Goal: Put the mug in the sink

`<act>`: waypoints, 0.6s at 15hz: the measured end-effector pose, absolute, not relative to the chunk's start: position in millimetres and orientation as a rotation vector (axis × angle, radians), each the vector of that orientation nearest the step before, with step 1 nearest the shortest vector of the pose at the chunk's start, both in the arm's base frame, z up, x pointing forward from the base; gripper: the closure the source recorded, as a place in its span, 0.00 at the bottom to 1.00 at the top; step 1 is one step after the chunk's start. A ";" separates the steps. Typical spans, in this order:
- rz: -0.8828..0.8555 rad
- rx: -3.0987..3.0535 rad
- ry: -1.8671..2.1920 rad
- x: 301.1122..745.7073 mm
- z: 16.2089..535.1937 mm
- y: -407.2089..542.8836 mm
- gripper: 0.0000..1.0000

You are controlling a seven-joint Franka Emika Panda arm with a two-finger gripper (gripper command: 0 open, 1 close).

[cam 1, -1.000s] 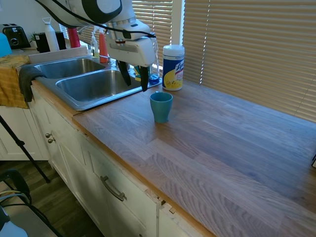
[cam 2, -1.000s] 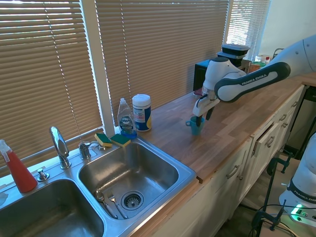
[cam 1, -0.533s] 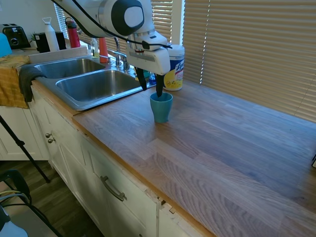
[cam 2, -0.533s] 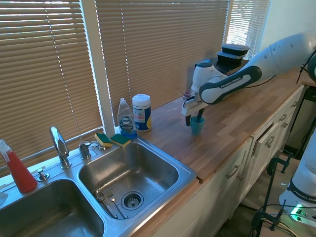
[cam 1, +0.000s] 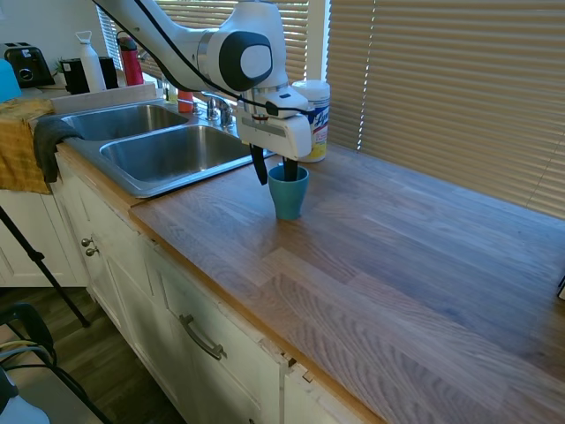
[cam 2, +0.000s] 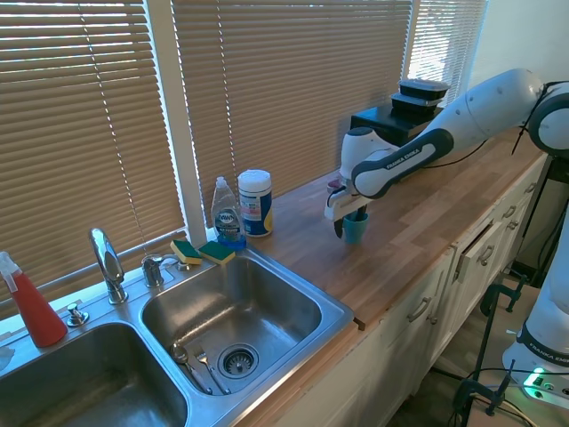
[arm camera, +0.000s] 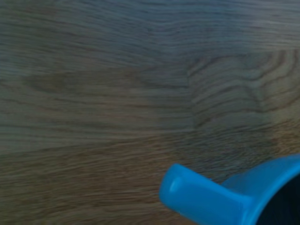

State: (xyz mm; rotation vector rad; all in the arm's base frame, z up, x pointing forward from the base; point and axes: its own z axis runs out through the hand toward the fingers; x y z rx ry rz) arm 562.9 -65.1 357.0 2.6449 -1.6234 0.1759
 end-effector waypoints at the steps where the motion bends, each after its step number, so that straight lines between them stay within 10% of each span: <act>1: 0.171 2.645 -1.621 562.7 356.7 -64.2 1.00; 9: 0.140 2.637 -1.614 561.1 350.4 -63.6 1.00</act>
